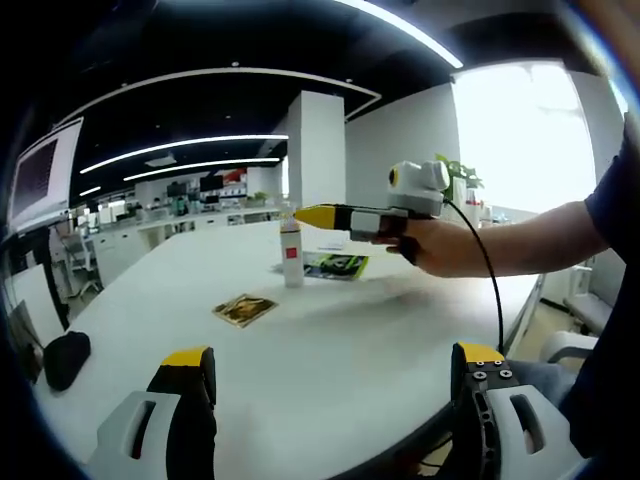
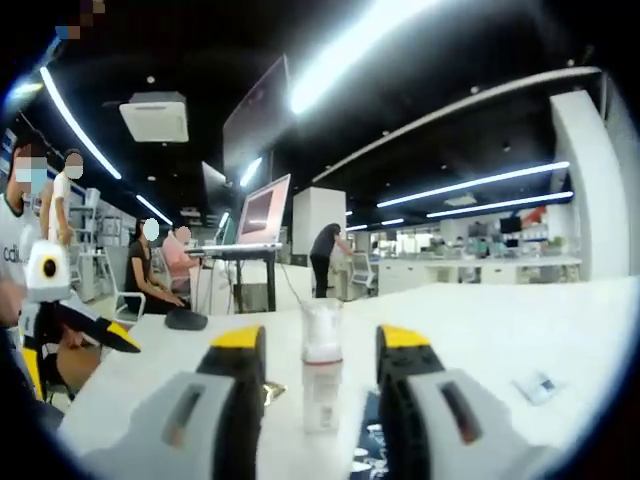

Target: Arrange the skincare products in the storage area until every visible bottle or jar stands upright without overlapping.

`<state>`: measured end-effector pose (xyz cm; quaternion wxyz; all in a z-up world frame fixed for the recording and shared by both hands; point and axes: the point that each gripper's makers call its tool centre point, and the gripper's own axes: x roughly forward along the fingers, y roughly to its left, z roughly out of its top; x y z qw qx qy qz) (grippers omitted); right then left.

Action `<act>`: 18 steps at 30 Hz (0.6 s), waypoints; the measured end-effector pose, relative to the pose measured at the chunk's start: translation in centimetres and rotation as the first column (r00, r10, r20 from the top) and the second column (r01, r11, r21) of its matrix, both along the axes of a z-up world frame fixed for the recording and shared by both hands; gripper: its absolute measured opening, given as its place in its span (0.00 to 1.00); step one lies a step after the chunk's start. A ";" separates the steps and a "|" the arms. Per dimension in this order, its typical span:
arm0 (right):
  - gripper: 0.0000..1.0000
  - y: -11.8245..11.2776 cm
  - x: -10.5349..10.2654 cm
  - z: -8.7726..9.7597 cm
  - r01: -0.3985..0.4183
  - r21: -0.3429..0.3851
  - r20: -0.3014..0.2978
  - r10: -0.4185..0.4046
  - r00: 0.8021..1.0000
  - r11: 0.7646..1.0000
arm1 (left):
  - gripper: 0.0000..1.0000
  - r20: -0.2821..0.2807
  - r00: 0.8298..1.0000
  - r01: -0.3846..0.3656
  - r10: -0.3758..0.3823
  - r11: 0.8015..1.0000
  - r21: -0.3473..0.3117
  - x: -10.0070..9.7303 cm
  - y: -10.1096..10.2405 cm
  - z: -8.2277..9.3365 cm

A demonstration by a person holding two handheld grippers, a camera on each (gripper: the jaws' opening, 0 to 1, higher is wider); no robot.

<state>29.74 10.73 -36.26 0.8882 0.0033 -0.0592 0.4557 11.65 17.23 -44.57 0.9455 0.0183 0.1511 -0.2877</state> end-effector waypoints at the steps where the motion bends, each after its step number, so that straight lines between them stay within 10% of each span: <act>1: 0.44 0.1 -0.2 0.0 0.004 -0.005 0.005 -0.004 1.000 1.000 | 1.00 -0.001 1.000 0.002 -0.002 1.000 -0.001 0.0 0.0 0.0; 18: 0.43 -0.5 -1.1 -0.4 0.068 0.001 0.005 -0.068 0.998 0.998 | 1.00 0.004 1.000 0.024 -0.024 1.000 -0.008 -0.1 0.2 0.1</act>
